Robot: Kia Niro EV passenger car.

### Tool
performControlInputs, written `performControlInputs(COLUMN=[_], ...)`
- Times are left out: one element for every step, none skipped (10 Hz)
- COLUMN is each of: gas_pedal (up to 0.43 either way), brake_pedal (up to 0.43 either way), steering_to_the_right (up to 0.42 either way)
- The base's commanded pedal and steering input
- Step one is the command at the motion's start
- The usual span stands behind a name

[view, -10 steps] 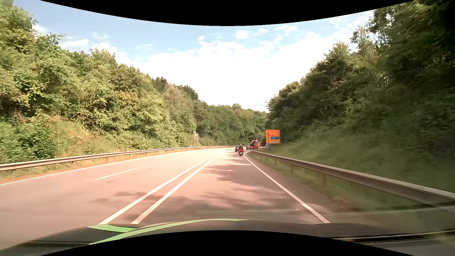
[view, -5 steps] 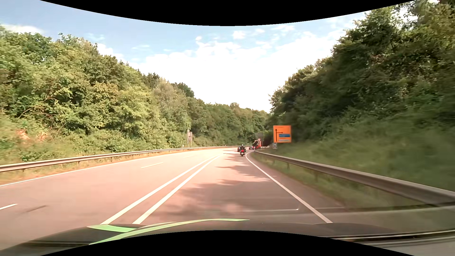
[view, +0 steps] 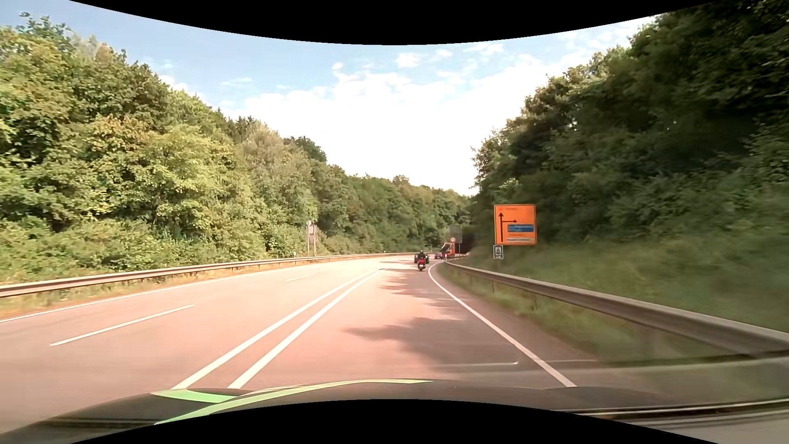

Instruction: Follow the waypoints while adhering to traffic rules and regulations

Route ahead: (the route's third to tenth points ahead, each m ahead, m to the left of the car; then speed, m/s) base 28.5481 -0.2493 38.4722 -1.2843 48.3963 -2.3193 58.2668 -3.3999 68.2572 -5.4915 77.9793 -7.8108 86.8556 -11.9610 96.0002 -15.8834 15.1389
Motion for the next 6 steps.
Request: performControlInputs(gas_pedal=[0.039,0.039,0.039,0.039,0.039,0.039], brake_pedal=[0.000,0.000,0.000,0.000,0.000,0.000], steering_to_the_right=[0.011,0.011,0.011,0.011,0.011,0.011])
